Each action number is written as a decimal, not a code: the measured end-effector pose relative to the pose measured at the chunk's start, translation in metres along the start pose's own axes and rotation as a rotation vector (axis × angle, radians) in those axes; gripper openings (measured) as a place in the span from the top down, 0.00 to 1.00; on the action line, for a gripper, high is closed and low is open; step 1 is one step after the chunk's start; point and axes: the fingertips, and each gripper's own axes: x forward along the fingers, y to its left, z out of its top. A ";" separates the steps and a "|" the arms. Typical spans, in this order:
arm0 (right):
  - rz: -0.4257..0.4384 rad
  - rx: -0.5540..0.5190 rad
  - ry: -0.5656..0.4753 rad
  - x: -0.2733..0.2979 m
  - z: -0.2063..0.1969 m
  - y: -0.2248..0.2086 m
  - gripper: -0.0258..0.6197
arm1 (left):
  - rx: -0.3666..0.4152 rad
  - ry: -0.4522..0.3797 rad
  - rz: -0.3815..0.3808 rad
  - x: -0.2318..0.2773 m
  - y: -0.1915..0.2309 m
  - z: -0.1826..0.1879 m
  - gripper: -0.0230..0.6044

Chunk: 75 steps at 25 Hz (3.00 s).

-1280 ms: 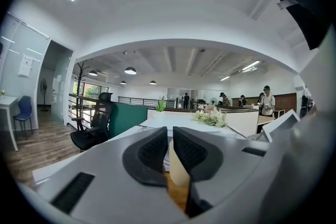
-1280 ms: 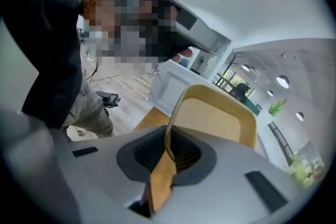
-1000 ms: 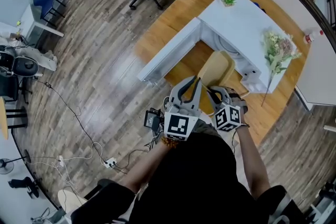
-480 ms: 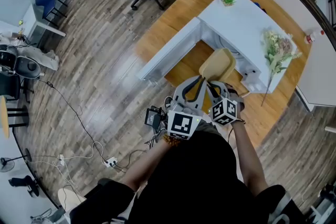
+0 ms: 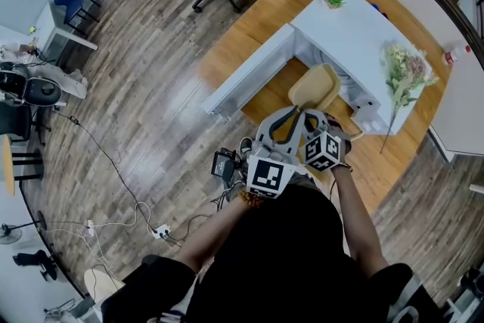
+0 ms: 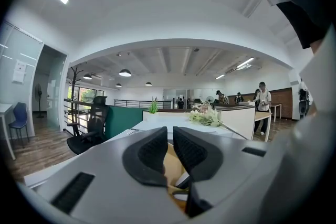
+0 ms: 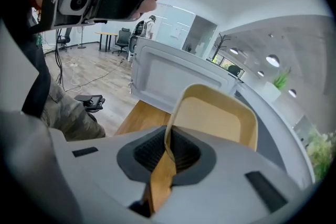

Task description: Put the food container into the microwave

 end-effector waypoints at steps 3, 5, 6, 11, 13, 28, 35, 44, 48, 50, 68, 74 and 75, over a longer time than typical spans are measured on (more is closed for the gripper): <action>-0.005 0.006 0.010 0.005 0.001 -0.004 0.91 | 0.003 -0.001 0.001 0.000 0.002 0.000 0.88; -0.009 0.007 0.014 0.009 0.002 -0.006 0.91 | 0.004 -0.009 0.007 -0.002 0.006 0.001 0.88; -0.010 0.010 0.016 0.011 0.003 -0.007 0.91 | 0.005 -0.013 0.010 -0.003 0.008 0.001 0.88; -0.012 0.026 0.030 0.018 0.003 -0.014 0.91 | -0.009 -0.004 0.024 -0.004 0.016 -0.001 0.88; -0.011 0.030 0.029 0.022 0.003 -0.016 0.91 | -0.010 -0.021 0.040 -0.004 0.021 0.001 0.89; -0.043 0.086 0.063 0.052 -0.014 -0.046 0.91 | 0.007 0.020 0.069 -0.005 0.025 -0.007 0.88; -0.060 0.097 0.083 0.061 -0.025 -0.055 0.91 | 0.015 0.026 0.068 0.000 0.025 -0.009 0.88; -0.087 0.131 0.107 0.074 -0.032 -0.072 0.91 | 0.029 0.004 0.080 0.004 0.029 -0.002 0.89; -0.105 0.155 0.120 0.080 -0.037 -0.083 0.91 | 0.034 0.000 0.085 0.008 0.030 0.000 0.89; -0.116 0.171 0.126 0.083 -0.041 -0.090 0.91 | 0.030 0.006 0.086 0.008 0.029 -0.001 0.89; -0.301 0.259 0.156 0.104 -0.068 -0.142 0.91 | 0.015 0.038 0.095 0.012 0.035 -0.012 0.89; -0.330 0.321 0.174 0.113 -0.079 -0.154 0.90 | 0.012 0.041 0.103 0.013 0.040 -0.013 0.88; -0.337 0.329 0.176 0.114 -0.080 -0.157 0.90 | 0.010 0.043 0.105 0.012 0.041 -0.014 0.89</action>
